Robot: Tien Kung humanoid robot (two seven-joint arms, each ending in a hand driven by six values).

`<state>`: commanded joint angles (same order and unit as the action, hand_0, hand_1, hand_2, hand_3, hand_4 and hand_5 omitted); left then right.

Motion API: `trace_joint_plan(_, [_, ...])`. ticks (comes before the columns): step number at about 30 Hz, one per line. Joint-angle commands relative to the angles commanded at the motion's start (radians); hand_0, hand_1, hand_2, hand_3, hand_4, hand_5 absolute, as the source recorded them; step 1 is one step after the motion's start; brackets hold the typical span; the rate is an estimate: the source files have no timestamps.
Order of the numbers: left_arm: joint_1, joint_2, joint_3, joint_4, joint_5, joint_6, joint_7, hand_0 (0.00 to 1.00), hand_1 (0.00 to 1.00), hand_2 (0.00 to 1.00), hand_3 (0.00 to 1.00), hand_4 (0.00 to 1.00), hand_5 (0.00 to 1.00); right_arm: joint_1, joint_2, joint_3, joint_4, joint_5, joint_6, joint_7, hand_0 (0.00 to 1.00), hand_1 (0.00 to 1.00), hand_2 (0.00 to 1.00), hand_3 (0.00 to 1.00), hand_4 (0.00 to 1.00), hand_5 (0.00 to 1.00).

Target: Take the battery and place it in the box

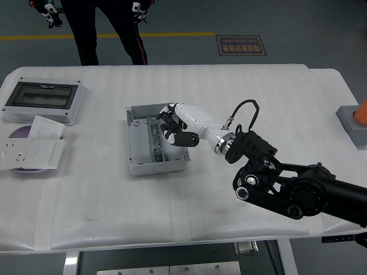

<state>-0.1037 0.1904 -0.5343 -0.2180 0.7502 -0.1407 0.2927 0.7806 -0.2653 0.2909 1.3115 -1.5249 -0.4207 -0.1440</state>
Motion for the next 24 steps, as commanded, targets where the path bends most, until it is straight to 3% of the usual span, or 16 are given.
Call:
trace_joint_plan(1, [0.0, 0.0, 0.001, 0.0, -0.001, 0.0, -0.001, 0.514, 0.637, 0.594, 0.484, 0.554, 0.48, 0.0, 0.003, -0.002, -0.005, 0.014, -0.005, 0.013, 0.599, 0.47, 0.577, 0.596, 0.002, 0.002])
trace_joint_plan(6, [-0.002, -0.001, 0.005, 0.0, -0.006, 0.001, -0.003, 0.514, 0.637, 0.594, 0.484, 0.554, 0.48, 0.005, 0.014, -0.01, -0.036, 0.079, -0.017, 0.056, 0.599, 0.47, 0.577, 0.596, 0.002, 0.002])
trace_joint_plan(7, [-0.002, 0.0, 0.004, 0.0, -0.006, 0.0, -0.003, 0.514, 0.638, 0.586, 0.476, 0.551, 0.48, 0.005, 0.016, -0.011, -0.04, 0.086, -0.016, 0.06, 0.837, 0.714, 0.767, 0.848, 0.49, 0.141])
trace_joint_plan(12, [-0.002, 0.0, -0.002, 0.0, 0.0, -0.003, 0.004, 0.514, 0.638, 0.586, 0.476, 0.551, 0.48, 0.003, 0.028, -0.013, -0.057, 0.107, -0.007, 0.067, 0.837, 0.714, 0.767, 0.848, 0.49, 0.141])
trace_joint_plan(13, [-0.003, 0.0, -0.002, 0.0, 0.0, -0.004, 0.005, 0.514, 0.638, 0.574, 0.469, 0.543, 0.482, 0.001, 0.03, -0.015, -0.059, 0.107, -0.005, 0.066, 0.98, 0.797, 0.834, 0.998, 0.682, 0.227])
trace_joint_plan(18, [-0.006, 0.0, -0.001, 0.001, -0.001, -0.008, 0.009, 0.514, 0.638, 0.574, 0.469, 0.543, 0.482, -0.004, 0.04, -0.018, -0.065, 0.11, 0.005, 0.064, 0.98, 0.797, 0.834, 0.998, 0.682, 0.227])
trace_joint_plan(19, [-0.006, 0.0, -0.002, 0.001, -0.001, -0.009, 0.01, 0.513, 0.638, 0.524, 0.463, 0.53, 0.477, -0.004, 0.04, -0.017, -0.066, 0.11, 0.006, 0.064, 0.998, 0.812, 0.854, 0.998, 0.775, 0.304])
trace_joint_plan(24, [-0.005, 0.001, -0.004, 0.001, 0.002, -0.014, 0.018, 0.513, 0.638, 0.524, 0.463, 0.53, 0.477, -0.004, 0.018, 0.01, -0.081, 0.115, 0.013, 0.059, 0.998, 0.812, 0.854, 0.998, 0.775, 0.304])
